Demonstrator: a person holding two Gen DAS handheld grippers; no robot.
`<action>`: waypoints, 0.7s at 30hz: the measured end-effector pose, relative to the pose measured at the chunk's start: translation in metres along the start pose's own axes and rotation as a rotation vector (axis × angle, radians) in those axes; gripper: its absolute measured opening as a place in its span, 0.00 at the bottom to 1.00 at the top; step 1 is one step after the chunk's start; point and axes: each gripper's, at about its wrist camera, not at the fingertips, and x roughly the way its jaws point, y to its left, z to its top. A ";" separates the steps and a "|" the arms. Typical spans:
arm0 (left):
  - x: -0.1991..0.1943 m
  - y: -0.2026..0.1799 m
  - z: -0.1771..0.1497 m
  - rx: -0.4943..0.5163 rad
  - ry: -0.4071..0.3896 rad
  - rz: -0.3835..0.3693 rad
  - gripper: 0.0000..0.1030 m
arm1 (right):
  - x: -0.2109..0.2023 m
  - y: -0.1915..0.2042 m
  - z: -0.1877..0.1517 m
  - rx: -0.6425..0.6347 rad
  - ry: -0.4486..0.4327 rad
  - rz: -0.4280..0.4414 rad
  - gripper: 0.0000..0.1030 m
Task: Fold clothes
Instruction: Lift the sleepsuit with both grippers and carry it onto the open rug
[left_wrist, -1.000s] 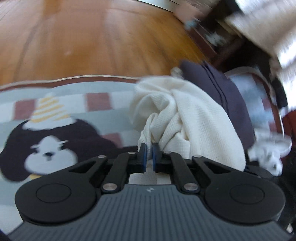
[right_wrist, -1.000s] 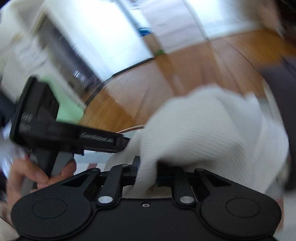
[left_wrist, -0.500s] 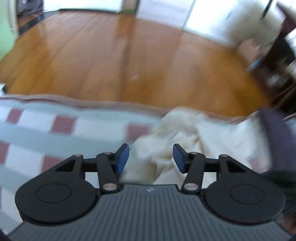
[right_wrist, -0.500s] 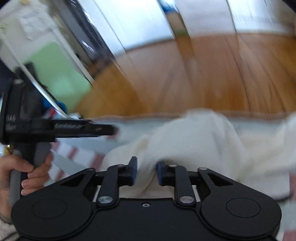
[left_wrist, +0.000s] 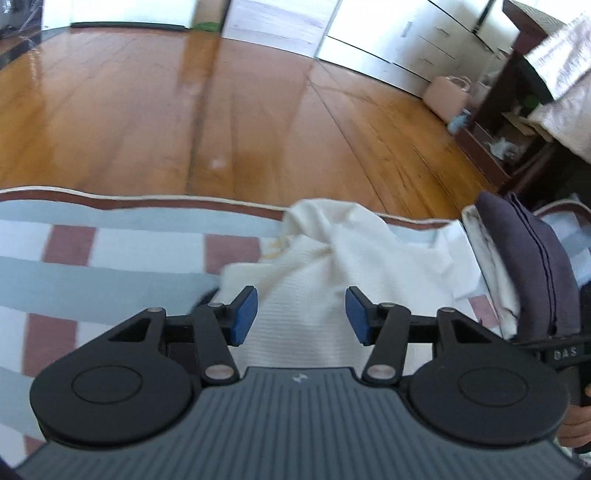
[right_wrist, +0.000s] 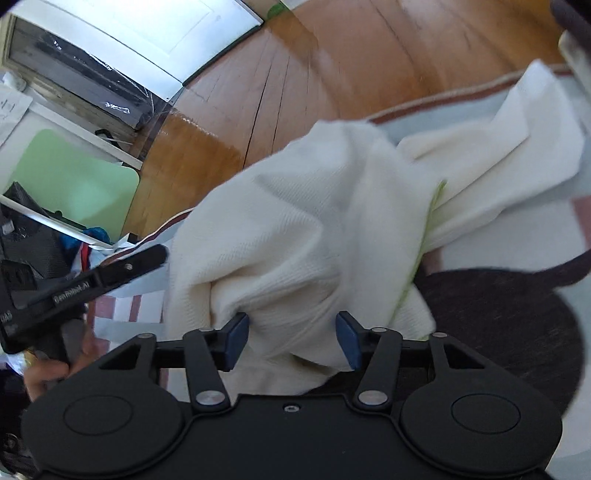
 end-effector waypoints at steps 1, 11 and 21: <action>0.001 -0.001 -0.002 0.017 0.022 0.019 0.50 | 0.012 0.002 0.007 -0.015 0.014 -0.041 0.83; -0.014 0.009 -0.008 0.092 -0.033 0.116 0.60 | 0.010 0.090 0.028 -0.256 -0.204 0.014 0.12; -0.068 0.021 -0.002 0.008 -0.266 -0.208 0.61 | -0.017 0.181 0.058 -0.457 -0.298 0.051 0.12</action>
